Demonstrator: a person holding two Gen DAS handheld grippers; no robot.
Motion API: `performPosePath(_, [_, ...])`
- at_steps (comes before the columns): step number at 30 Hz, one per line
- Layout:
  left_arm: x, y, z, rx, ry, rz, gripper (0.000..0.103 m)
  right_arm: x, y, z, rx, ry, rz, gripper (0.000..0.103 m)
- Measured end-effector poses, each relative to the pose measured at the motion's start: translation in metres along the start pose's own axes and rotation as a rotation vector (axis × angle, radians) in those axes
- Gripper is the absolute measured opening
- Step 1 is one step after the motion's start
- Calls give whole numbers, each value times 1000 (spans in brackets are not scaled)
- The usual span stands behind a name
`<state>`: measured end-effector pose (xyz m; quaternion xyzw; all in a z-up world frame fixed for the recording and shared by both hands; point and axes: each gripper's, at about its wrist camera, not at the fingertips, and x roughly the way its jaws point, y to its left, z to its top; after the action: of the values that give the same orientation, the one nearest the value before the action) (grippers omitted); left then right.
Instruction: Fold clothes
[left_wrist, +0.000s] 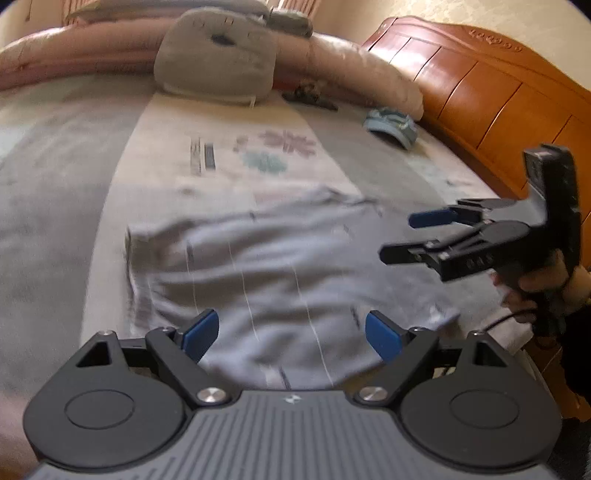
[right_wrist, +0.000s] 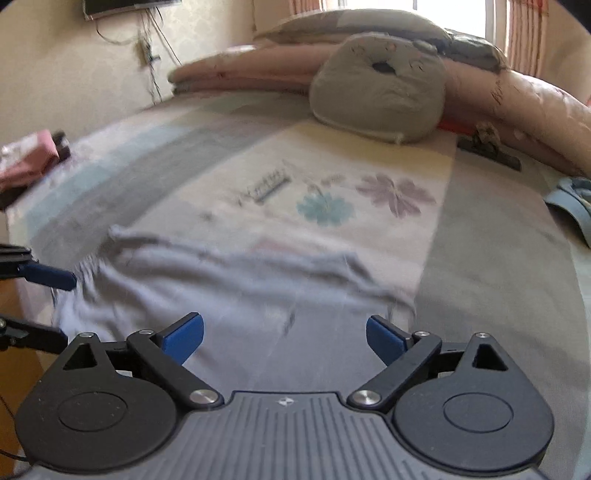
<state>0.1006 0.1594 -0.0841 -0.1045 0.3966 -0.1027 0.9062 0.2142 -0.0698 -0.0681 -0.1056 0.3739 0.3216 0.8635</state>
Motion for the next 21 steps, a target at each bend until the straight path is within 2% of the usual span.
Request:
performPosePath(4, [12,6,-18,-48,58,8,87,-3,5,-34,16,51,4,97])
performPosePath(7, [8,8,-21,-66,48,7,87,-4,3,-54,61,81,26,99])
performPosePath(12, [-10,-1,-14,-42,-10,2,87,-27,6,-59,101,15,42,101])
performPosePath(14, [-5,0,-13,-50,4,7,87,-33,9,-59,115,-5,75,103])
performPosePath(17, [11,11,-16,-106,71,17,87,-30,10,-65,146,14,120,103])
performPosePath(21, [-1,20,-13,-155,42,-19,87,-29,7,-75,192,38,124,103])
